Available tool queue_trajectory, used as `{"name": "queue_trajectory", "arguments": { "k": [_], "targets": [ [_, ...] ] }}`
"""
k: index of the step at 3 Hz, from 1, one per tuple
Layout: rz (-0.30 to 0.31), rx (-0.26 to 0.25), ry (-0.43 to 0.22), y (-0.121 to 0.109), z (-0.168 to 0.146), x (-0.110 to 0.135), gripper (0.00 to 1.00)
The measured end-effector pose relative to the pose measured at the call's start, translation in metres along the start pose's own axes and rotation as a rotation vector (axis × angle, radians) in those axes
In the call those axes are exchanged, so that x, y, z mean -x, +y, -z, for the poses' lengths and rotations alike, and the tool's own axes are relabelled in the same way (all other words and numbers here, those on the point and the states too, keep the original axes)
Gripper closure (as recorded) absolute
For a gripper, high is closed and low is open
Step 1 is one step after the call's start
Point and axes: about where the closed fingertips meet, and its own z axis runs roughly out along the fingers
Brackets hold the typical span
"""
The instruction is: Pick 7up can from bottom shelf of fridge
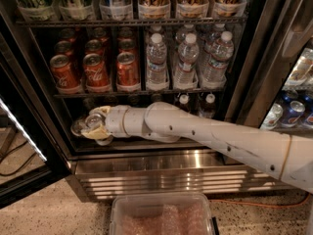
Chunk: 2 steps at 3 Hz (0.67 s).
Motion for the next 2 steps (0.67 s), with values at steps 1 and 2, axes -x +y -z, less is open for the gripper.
{"name": "queue_trajectory", "arguments": {
  "k": [1,2],
  "targets": [
    [-0.025,-0.044,-0.039,0.001,0.051,0.014,1.00],
    [-0.066,-0.150,-0.043,-0.022,0.115,0.018,1.00]
  ]
}}
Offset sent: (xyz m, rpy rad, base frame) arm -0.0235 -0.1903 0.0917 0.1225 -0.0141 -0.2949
